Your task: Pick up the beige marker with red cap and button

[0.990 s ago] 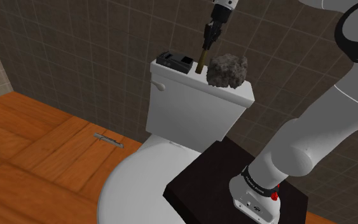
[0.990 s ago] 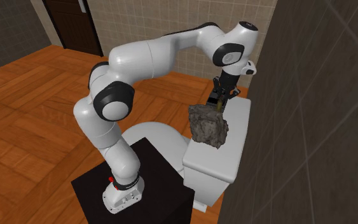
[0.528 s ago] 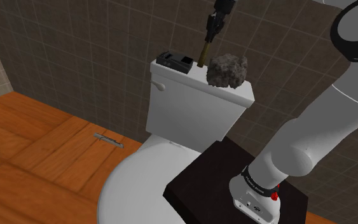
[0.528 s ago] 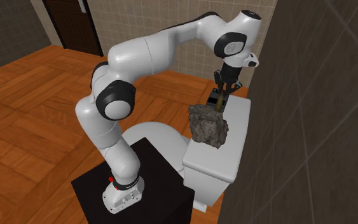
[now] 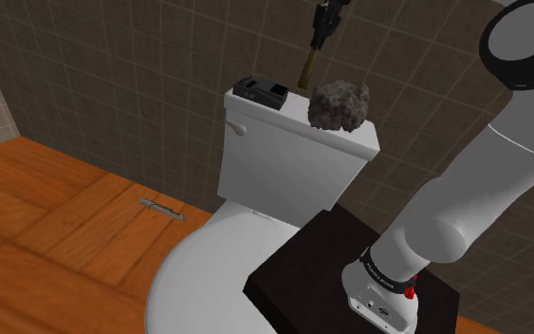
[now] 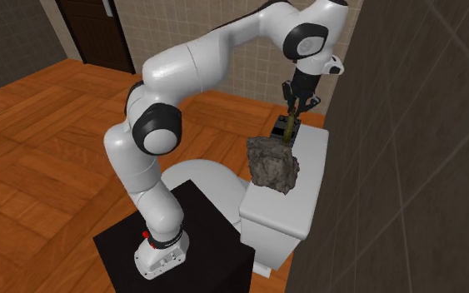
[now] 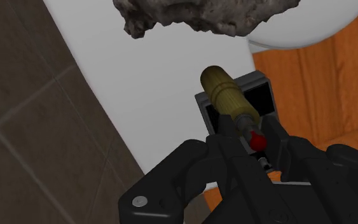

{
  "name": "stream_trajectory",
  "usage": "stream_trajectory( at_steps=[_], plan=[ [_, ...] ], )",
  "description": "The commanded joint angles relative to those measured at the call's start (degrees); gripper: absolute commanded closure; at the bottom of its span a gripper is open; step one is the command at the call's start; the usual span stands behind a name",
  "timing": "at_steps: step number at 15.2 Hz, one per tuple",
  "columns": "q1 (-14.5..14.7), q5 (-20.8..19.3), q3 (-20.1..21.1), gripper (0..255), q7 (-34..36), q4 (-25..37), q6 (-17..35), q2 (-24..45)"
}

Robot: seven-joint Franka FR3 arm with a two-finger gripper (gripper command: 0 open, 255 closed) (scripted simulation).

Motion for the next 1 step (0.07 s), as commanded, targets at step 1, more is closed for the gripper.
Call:
stream_trajectory(
  at_steps=[1],
  plan=[
    [-0.03,0.06,-0.03,255,0.01,0.61,-0.49,0.15]
  ],
)
